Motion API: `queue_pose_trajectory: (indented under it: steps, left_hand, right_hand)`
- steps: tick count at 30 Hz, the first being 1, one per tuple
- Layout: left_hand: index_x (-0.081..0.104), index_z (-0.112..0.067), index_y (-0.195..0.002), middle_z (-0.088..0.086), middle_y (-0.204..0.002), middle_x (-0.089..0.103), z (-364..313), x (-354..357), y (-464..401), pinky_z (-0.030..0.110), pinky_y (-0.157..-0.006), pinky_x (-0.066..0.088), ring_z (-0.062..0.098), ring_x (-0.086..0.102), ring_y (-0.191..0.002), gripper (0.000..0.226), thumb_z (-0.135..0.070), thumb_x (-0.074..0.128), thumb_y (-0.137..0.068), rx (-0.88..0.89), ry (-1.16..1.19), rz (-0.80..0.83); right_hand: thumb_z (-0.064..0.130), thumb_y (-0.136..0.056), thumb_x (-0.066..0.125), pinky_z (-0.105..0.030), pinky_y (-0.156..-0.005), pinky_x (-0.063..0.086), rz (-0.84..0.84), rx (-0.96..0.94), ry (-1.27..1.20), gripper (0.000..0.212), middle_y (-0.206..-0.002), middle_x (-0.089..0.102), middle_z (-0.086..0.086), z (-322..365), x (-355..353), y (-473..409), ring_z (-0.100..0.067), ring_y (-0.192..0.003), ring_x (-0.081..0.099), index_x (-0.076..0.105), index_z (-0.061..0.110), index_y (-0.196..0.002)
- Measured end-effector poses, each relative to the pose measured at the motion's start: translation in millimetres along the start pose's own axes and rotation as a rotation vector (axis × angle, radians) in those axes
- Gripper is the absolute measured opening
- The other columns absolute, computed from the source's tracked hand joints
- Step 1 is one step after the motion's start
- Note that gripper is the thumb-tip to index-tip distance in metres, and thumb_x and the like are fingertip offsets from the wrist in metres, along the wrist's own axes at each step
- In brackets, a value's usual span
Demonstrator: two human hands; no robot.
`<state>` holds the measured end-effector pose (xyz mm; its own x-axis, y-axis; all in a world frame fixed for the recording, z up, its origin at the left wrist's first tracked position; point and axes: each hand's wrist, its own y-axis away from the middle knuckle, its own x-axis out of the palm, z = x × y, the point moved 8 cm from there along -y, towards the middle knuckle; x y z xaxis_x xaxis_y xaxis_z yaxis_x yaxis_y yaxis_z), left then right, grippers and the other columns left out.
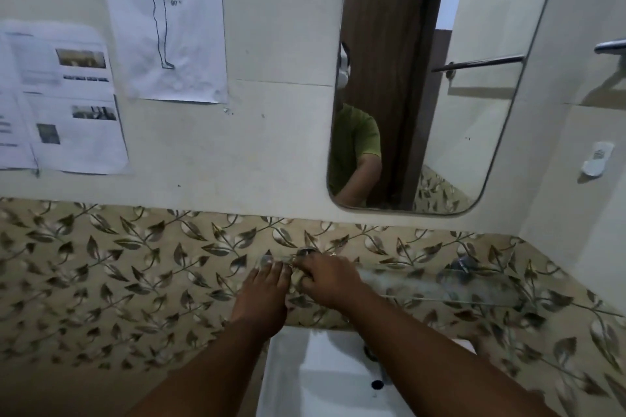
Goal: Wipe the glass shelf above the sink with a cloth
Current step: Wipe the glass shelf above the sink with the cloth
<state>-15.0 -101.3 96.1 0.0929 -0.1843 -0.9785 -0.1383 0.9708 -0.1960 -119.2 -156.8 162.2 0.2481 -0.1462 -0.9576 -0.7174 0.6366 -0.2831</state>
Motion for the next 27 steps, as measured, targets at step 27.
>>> queue_pose_trajectory:
  steps: [27]
  left_hand:
    - [0.051, -0.011, -0.144, 0.012, -0.144, 0.058, 2, 17, -3, 0.045, -0.108, 0.038, 0.03, 0.056, -0.132, 0.097, -0.054, 0.062, -0.059, -0.003, 0.029, -0.075]
  right_hand:
    - [0.013, -0.094, 0.06, -0.04, -0.093, 0.055, 0.052, 0.293, -0.052, 0.044, -0.128, 0.069, -0.001, -33, 37, 10, -0.023, -0.115, 0.065, 0.066, 0.034, -0.132]
